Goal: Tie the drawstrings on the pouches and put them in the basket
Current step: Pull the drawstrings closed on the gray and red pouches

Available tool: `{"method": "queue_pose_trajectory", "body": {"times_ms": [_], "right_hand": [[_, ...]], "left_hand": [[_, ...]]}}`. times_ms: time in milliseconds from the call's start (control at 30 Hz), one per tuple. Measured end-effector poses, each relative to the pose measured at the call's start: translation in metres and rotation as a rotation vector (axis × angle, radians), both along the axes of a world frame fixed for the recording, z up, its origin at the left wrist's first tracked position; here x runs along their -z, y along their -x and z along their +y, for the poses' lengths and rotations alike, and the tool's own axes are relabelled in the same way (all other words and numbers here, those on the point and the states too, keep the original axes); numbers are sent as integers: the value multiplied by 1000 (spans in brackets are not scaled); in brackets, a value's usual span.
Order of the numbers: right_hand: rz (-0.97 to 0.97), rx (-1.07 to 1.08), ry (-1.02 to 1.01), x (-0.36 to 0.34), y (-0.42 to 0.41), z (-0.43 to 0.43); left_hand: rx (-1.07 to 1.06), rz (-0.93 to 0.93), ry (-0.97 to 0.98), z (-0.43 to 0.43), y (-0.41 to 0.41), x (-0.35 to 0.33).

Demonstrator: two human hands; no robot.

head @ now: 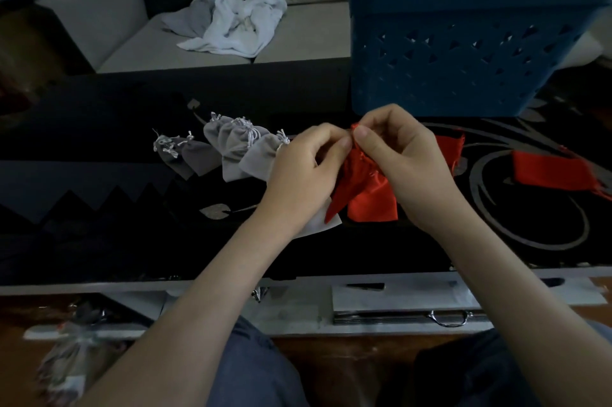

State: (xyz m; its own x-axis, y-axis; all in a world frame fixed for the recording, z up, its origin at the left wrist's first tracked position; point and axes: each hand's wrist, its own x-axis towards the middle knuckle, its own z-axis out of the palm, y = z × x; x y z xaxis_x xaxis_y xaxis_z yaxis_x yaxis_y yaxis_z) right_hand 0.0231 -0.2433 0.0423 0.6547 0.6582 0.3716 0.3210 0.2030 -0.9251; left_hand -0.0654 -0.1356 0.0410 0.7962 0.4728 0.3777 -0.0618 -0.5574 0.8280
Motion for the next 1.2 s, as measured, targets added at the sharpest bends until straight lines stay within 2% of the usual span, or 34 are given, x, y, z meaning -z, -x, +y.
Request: {"method": "queue_pose_trajectory", "body": {"times_ms": [300, 467, 633, 767, 933, 1033, 1133, 1200], "right_hand": [[-24, 6, 39, -2, -3, -1], [8, -114, 41, -2, -1, -2], [-11, -142, 114, -6, -7, -5], [-11, -220, 197, -8, -12, -8], [-126, -197, 303, -11, -14, -8], [-188, -119, 385, -11, -20, -10], [-353, -40, 488, -10, -22, -10], [-395, 2, 550, -7, -25, -11]], "left_hand": [[100, -5, 131, -3, 2, -2], [171, -94, 470, -3, -2, -1], [164, -171, 622, 2, 0, -3], [135, -215, 637, 4, 0, -5], [156, -235, 683, 1, 2, -6], [169, -223, 598, 1, 1, -4], [146, -170, 467, 2, 1, -4], [111, -132, 433, 3, 0, -4]]}}
